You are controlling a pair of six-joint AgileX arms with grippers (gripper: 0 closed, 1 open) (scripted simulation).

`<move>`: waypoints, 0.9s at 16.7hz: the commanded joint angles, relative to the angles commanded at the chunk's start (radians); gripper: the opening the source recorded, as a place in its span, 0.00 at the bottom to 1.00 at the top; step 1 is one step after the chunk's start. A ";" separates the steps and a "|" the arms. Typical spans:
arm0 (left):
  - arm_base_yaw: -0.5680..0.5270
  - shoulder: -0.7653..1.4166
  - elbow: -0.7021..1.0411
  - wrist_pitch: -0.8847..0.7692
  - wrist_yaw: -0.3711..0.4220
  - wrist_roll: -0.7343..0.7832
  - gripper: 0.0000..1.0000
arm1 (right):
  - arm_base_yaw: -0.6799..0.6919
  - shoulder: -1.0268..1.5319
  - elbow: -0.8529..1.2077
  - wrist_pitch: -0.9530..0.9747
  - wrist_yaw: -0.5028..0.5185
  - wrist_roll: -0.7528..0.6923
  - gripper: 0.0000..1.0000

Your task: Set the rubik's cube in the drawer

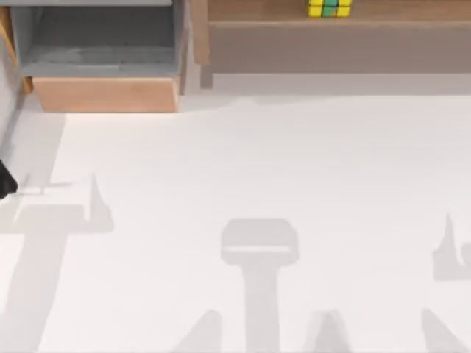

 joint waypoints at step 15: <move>-0.569 1.691 1.156 0.437 -0.534 0.020 1.00 | 0.000 0.000 0.000 0.000 0.000 0.000 1.00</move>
